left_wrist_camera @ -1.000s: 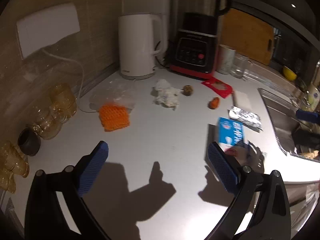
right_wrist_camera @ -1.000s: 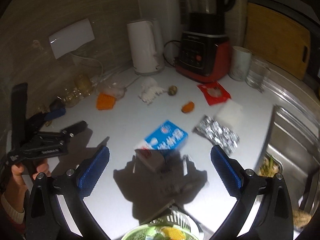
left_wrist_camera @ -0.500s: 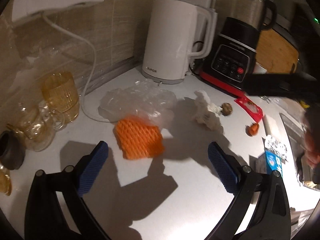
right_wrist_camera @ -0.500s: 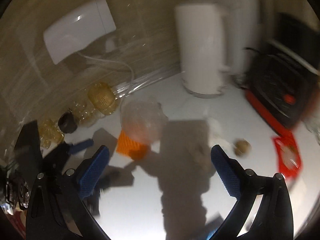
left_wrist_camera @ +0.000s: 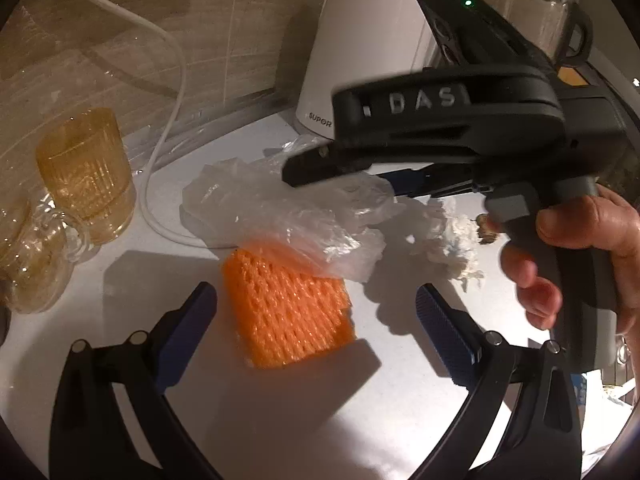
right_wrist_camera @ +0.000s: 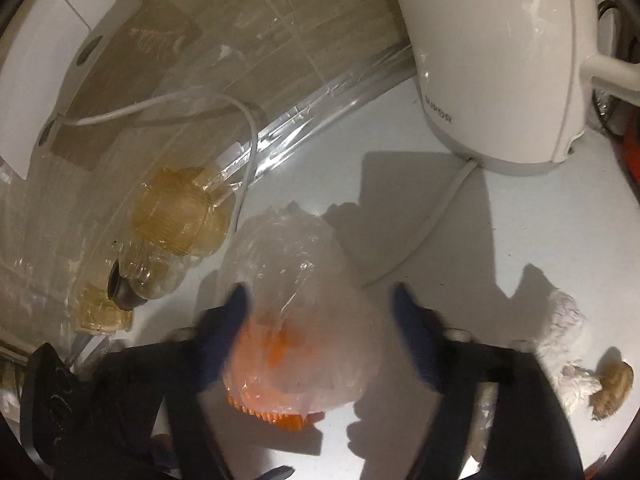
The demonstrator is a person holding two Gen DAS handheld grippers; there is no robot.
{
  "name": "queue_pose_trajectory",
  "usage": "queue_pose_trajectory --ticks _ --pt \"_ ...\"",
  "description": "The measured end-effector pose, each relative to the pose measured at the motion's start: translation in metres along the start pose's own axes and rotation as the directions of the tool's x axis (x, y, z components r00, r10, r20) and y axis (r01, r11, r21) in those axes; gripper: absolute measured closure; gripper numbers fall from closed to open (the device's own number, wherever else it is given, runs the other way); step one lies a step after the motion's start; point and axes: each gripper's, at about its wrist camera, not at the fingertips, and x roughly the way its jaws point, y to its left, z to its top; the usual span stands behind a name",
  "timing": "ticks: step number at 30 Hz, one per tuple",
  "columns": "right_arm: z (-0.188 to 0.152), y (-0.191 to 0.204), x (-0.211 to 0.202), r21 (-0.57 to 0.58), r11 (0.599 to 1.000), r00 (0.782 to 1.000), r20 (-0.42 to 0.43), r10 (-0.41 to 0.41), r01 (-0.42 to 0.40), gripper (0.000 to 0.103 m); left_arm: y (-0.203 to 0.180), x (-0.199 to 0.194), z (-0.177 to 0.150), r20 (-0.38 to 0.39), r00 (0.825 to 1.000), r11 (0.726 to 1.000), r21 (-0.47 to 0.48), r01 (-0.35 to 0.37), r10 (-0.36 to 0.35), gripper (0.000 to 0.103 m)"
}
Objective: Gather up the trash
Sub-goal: 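Grasp the orange foam net with the left gripper while the right grasps the clear plastic bag, then drop the plastic bag into the green basket with the right gripper while the left drops the orange net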
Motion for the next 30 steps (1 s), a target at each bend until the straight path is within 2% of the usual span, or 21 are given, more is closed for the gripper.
queue_pose_trajectory --ticks 1,2,3,4,7,9,11,12,13,15,17,24,30 --pt "0.0 0.0 0.001 -0.004 1.0 1.0 -0.005 0.004 -0.004 0.066 0.001 0.001 0.0 -0.001 1.0 1.0 -0.001 -0.001 0.001 0.008" --pt "0.001 -0.002 0.001 -0.008 1.0 1.0 -0.006 0.005 -0.005 0.074 0.001 0.003 0.001 -0.005 1.0 1.0 -0.005 -0.004 0.004 0.008" --pt "0.001 -0.002 -0.002 -0.012 1.0 1.0 0.002 0.009 -0.009 0.086 0.002 0.005 0.001 -0.008 1.0 1.0 -0.011 -0.005 0.004 0.008" --pt "0.004 -0.003 -0.003 -0.013 1.0 1.0 0.011 0.013 -0.013 0.09 0.004 0.007 0.001 -0.015 1.0 1.0 -0.019 -0.004 0.003 0.008" --pt "0.003 -0.005 -0.021 -0.023 1.0 0.998 0.057 0.006 -0.005 0.093 0.006 0.013 0.0 -0.029 1.0 0.999 -0.038 -0.01 0.009 0.008" --pt "0.003 -0.007 -0.034 -0.025 1.0 0.995 0.096 -0.008 0.01 0.094 0.006 0.017 0.0 -0.039 0.999 0.999 -0.044 -0.017 0.015 0.017" --pt "0.002 -0.008 -0.047 -0.027 0.999 0.99 0.137 -0.018 0.022 0.094 0.006 0.022 0.002 -0.059 0.998 0.998 -0.049 -0.029 0.026 0.037" --pt "-0.001 -0.007 -0.057 -0.035 0.999 0.987 0.16 -0.03 0.036 0.093 0.005 0.024 0.003 -0.07 0.997 0.998 -0.055 -0.04 0.036 0.044" --pt "-0.003 -0.007 -0.063 -0.042 0.998 0.984 0.175 -0.041 0.049 0.093 0.007 0.028 0.004 -0.08 0.995 0.996 -0.065 -0.056 0.051 0.057" --pt "-0.009 -0.003 -0.078 -0.057 0.995 0.976 0.205 -0.071 0.084 0.093 0.008 0.027 0.003 -0.08 0.995 0.995 -0.079 -0.061 0.054 0.062" --pt "-0.017 0.0 -0.093 -0.071 0.991 0.967 0.238 -0.095 0.115 0.093 0.006 0.024 0.002 -0.078 0.995 0.995 -0.078 -0.068 0.062 0.074" --pt "-0.065 0.013 -0.149 -0.072 0.986 0.939 0.324 -0.119 0.15 0.093 -0.024 -0.026 -0.003 -0.046 0.997 0.998 -0.014 -0.058 0.057 0.077" --pt "-0.142 0.028 -0.211 -0.033 0.982 0.899 0.409 -0.157 0.186 0.093 -0.079 -0.087 -0.026 -0.041 0.999 0.997 0.074 -0.018 0.021 0.077"
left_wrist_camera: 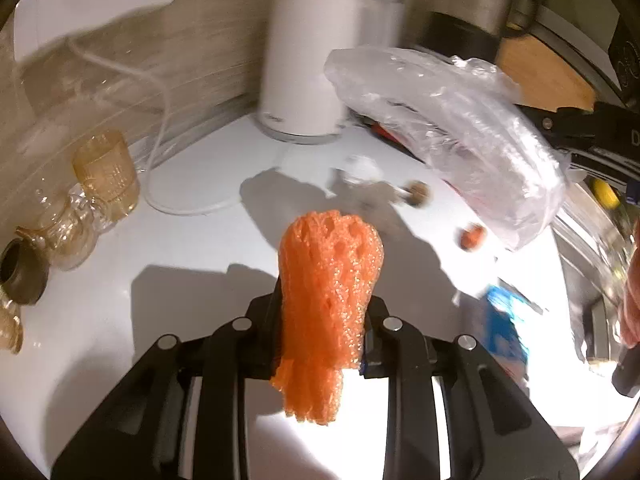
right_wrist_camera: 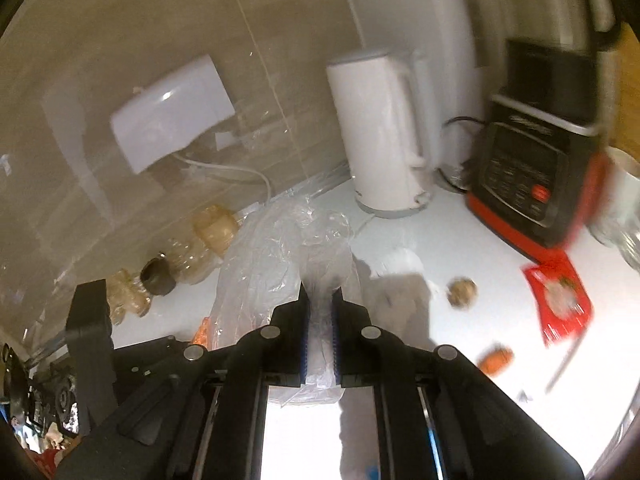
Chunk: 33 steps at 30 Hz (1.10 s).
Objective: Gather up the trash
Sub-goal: 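Drop the plastic bag into the green basket with the right gripper while the left drops the orange net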
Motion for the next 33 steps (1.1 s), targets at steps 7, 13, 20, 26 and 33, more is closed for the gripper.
queue_pose_trajectory --ticks 7,13,20,26,33 --pt "-0.073 -0.005 -0.088 0.127 0.99 0.997 0.034 -0.07 0.065 0.093 -0.076 -0.061 -0.05 -0.034 0.997 0.989 0.128 0.072 -0.068 0.076" --pt "-0.135 -0.01 -0.148 0.185 0.97 0.986 0.025 -0.163 0.156 0.093 -0.118 -0.097 -0.089 -0.07 0.985 0.962 0.21 0.172 -0.161 0.076" --pt "-0.204 -0.006 -0.193 0.216 0.944 0.968 -0.025 -0.251 0.251 0.091 -0.149 -0.116 -0.124 -0.121 0.97 0.931 0.276 0.239 -0.213 0.075" --pt "-0.255 -0.002 -0.213 0.237 0.92 0.95 -0.073 -0.302 0.311 0.091 -0.164 -0.121 -0.154 -0.176 0.953 0.908 0.301 0.291 -0.247 0.075" --pt "-0.305 0.008 -0.223 0.226 0.904 0.931 -0.14 -0.338 0.363 0.091 -0.185 -0.126 -0.188 -0.237 0.933 0.872 0.35 0.342 -0.272 0.075"
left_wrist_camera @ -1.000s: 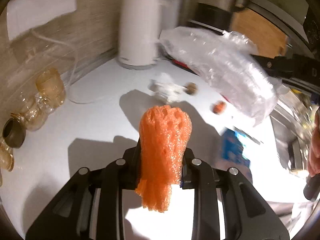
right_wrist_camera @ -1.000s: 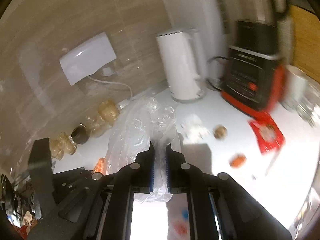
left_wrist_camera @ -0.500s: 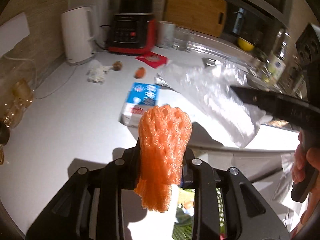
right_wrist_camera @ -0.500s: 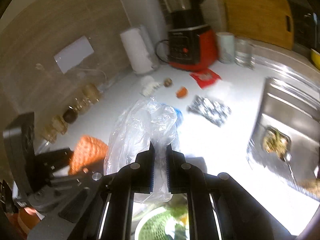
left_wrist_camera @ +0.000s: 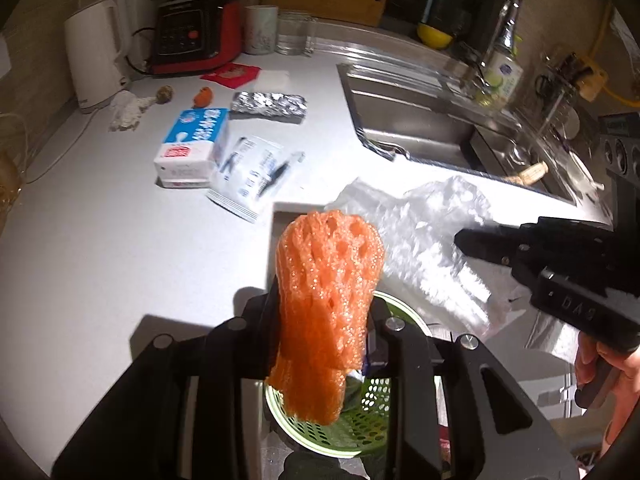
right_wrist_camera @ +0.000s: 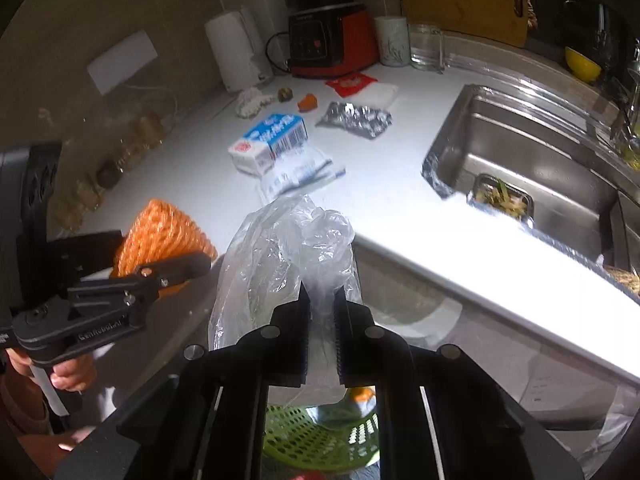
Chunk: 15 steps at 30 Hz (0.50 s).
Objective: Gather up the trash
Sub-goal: 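Drop the plastic bag into the green basket with the right gripper while the left drops the orange net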
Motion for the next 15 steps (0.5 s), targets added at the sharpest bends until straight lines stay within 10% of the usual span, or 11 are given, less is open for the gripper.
queue_pose_trajectory --ticks 15 --pt "-0.1 -0.003 0.076 -0.043 0.991 0.97 -0.205 -0.132 0.126 0.091 -0.021 0.017 -0.031 -0.077 0.997 0.999 0.04 0.019 -0.016 0.075"
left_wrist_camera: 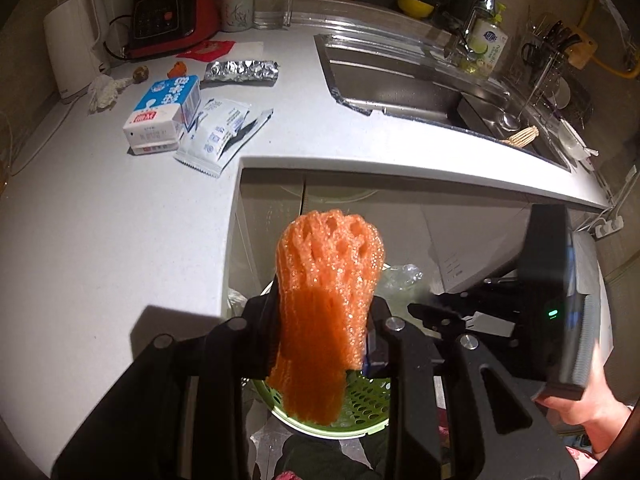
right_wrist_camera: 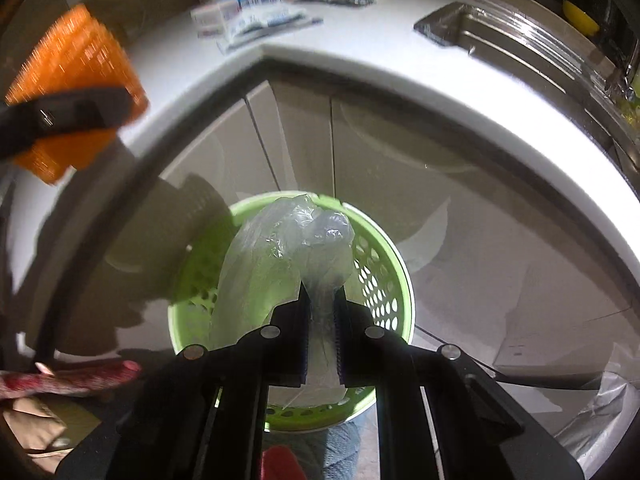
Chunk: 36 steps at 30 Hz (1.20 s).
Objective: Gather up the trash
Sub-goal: 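Drop the plastic bag into the green basket with the right gripper while the left drops the orange net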
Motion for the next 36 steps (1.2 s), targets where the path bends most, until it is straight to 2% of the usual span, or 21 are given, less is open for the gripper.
queue_pose_trajectory --ticks 3,7,15,18,27,31,33,36 --pt "-0.006 0.002 0.012 0.009 1.0 1.0 -0.03 -0.001 0.002 0.09 -0.001 0.006 -0.006 -0.019 1.0 1.0 0.002 0.001 -0.001 0.075" --pt "-0.008 0.005 0.012 -0.006 1.0 0.999 -0.038 -0.003 0.003 0.069 -0.001 0.015 -0.013 -0.046 0.999 1.0 -0.005 0.004 -0.005 0.075" --pt "-0.001 0.006 -0.007 -0.027 0.999 1.0 0.0 -0.026 0.026 0.049 0.001 0.022 -0.016 -0.068 0.998 1.0 -0.007 0.004 -0.004 0.075" --pt "0.003 0.008 -0.018 -0.035 0.998 0.999 0.024 -0.044 0.045 0.038 0.002 0.023 -0.016 -0.072 0.997 1.0 -0.008 0.002 -0.003 0.075" --pt "0.016 0.004 -0.053 -0.048 0.99 0.987 0.102 -0.127 0.133 0.027 -0.005 0.037 -0.017 -0.109 0.994 1.0 0.01 0.008 -0.007 0.075" --pt "0.022 -0.007 -0.065 -0.029 0.986 0.98 0.12 -0.159 0.164 0.026 -0.014 0.047 -0.019 -0.142 0.99 0.999 0.034 0.02 -0.015 0.075" --pt "0.023 -0.012 -0.067 -0.02 0.984 0.978 0.122 -0.171 0.175 0.026 -0.017 0.051 -0.02 -0.159 0.987 0.999 0.041 0.035 -0.028 0.073" --pt "0.026 -0.02 -0.068 -0.011 0.982 0.976 0.12 -0.184 0.187 0.026 -0.023 0.055 -0.021 -0.181 0.982 0.997 0.051 0.062 -0.052 0.05"
